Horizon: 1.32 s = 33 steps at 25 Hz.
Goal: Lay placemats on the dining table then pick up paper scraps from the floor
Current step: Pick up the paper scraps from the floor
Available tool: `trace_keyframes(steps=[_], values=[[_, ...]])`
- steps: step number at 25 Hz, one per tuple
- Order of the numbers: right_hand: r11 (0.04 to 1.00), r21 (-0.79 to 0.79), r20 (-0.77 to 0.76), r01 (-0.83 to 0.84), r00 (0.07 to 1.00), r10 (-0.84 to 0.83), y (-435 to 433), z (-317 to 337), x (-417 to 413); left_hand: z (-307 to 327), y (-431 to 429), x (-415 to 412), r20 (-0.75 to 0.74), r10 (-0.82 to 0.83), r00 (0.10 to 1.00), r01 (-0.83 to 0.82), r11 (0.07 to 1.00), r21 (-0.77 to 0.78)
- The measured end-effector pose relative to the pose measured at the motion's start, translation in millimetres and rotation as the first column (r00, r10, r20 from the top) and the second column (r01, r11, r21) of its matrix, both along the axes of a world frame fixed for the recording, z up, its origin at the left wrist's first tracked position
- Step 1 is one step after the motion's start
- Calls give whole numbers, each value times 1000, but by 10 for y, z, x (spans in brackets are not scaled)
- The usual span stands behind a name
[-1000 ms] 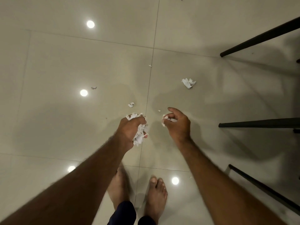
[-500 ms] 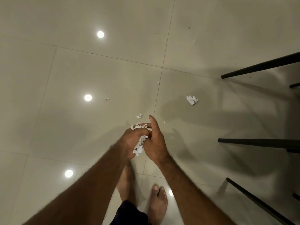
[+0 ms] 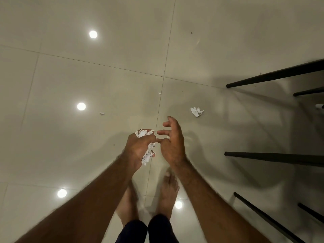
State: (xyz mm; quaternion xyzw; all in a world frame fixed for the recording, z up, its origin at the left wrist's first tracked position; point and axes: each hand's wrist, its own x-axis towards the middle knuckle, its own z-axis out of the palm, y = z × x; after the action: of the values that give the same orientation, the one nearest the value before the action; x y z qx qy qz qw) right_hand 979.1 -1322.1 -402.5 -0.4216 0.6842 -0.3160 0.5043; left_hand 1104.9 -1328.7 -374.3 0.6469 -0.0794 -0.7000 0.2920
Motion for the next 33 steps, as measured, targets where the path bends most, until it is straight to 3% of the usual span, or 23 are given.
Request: trace_keyframes(steps=[4,8,13,17,20,23,26,33], values=[[999,2,-260,38,965,-36,-334,-495,-819,-336,-68,75,15,24,1000,-24,1000,-8],[988,50,-632,-149,761,147,-792,-1068,-1503,-732,-107,260,26,57,998,-56,998,-15],[904,191,-703,-382,590,397,-1128,-1649,-1675,-1083,-41,503,135,117,984,-121,992,20],[885,207,-782,-417,473,406,-1035,-1718,-1484,-1128,4,613,163,129,978,-135,991,26],[884,174,-773,-435,496,396,-899,-1737,-1395,-1124,-27,684,167,134,977,-138,990,9],[894,45,-717,-446,609,340,-648,-1754,-1169,-1107,-47,761,173,158,972,-160,987,-4],[880,36,-631,-473,672,387,-272,-1735,-793,-1060,-11,845,160,175,972,-176,984,-11],[833,128,-705,-538,541,458,165,-1773,-143,-1033,193,1168,175,231,957,-232,973,-16]])
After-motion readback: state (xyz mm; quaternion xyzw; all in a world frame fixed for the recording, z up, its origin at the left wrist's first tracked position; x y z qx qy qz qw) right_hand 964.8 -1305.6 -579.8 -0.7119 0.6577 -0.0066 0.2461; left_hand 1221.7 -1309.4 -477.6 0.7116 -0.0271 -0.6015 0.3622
